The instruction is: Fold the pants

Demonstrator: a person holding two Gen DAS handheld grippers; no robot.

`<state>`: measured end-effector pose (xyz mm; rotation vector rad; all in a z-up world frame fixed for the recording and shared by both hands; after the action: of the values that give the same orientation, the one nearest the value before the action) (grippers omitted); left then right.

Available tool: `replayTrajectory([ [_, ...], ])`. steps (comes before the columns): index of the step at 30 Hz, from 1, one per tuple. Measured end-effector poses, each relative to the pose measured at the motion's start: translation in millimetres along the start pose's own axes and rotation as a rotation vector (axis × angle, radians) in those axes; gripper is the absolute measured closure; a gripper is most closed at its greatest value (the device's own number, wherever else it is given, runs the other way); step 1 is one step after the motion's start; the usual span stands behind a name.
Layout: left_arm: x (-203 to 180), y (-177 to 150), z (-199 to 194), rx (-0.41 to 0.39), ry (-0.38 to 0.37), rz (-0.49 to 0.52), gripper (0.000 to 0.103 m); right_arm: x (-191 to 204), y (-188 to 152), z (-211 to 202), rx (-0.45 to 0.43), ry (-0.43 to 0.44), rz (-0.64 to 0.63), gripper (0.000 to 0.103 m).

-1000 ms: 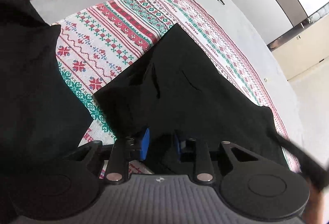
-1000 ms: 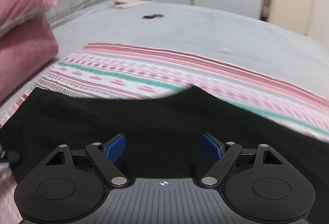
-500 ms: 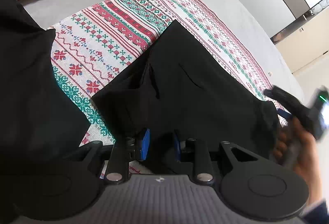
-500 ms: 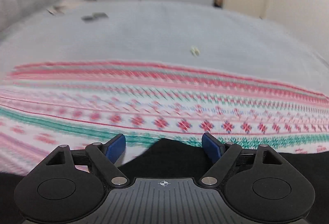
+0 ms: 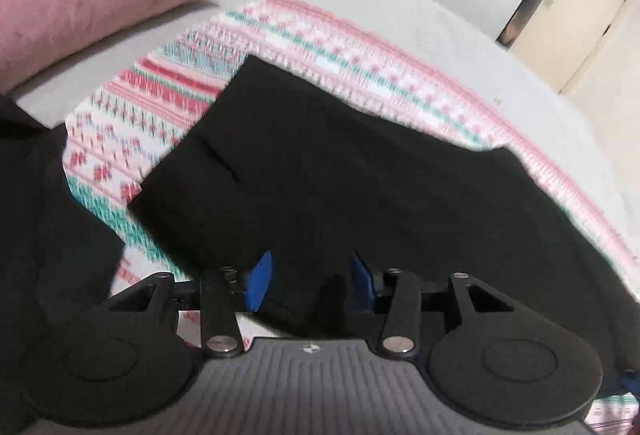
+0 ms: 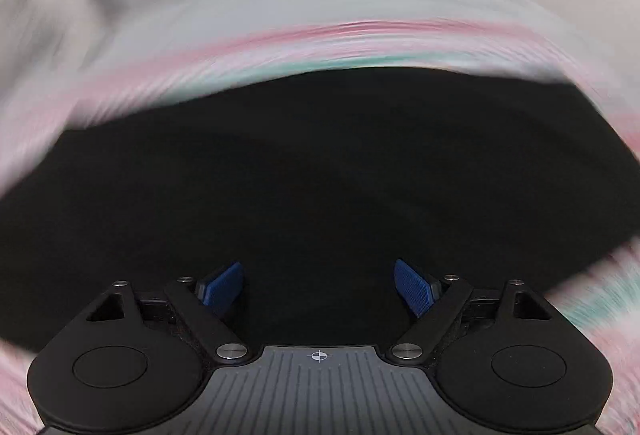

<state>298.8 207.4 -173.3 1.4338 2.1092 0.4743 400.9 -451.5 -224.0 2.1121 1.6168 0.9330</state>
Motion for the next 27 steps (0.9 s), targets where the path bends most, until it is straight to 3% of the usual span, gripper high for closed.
replayTrajectory([
  [2,-3,-3,9,0.016,0.017,-0.014,0.038,-56,10,-15,-0.015,-0.032,0.113,0.021],
  [4,-9,-2,9,0.012,0.047,-0.001,0.037,-76,20,-20,-0.039,-0.087,0.075,0.021],
  [5,-12,-1,8,0.009,0.053,-0.004,0.037,-89,24,-26,-0.074,-0.182,0.037,0.019],
  [6,-16,0,7,0.004,0.044,-0.01,0.037,-106,28,-28,-0.102,-0.334,0.037,0.019],
  [7,-22,2,6,-0.003,0.028,-0.012,0.037,-123,32,-31,-0.103,-0.423,0.079,0.019],
  [8,-29,2,3,-0.012,0.022,-0.005,0.036,-141,37,-36,-0.109,-0.449,0.166,0.019],
  [12,-59,-5,1,-0.031,0.009,0.084,0.034,-208,42,-66,-0.193,-0.22,0.565,0.019],
  [16,-89,-15,2,-0.008,-0.036,0.153,0.034,-210,51,-68,-0.219,-0.164,0.575,0.02],
  [20,-112,-23,-2,-0.021,-0.056,0.232,0.028,-217,54,-61,-0.223,-0.113,0.693,0.024],
  [23,-120,-27,1,-0.041,-0.059,0.269,0.018,-218,52,-64,-0.241,0.005,0.8,0.028],
  [25,-118,-28,8,-0.042,-0.031,0.281,0.018,-215,52,-65,-0.236,0.083,0.845,0.034],
  [27,-114,-25,14,-0.046,-0.031,0.28,0.018,-206,54,-61,-0.214,0.029,0.776,0.034],
])
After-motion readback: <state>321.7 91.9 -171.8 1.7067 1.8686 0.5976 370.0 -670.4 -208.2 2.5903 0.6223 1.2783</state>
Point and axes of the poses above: each gripper's, at about its wrist camera, not at the fingertips, and z roughly the way its jaws point, x to its left, y to its top, the point moved 3 cm from there along z, roughly the way its jaws point, and after that the axes turned 7 degrees about z, right-handed, at the moved point
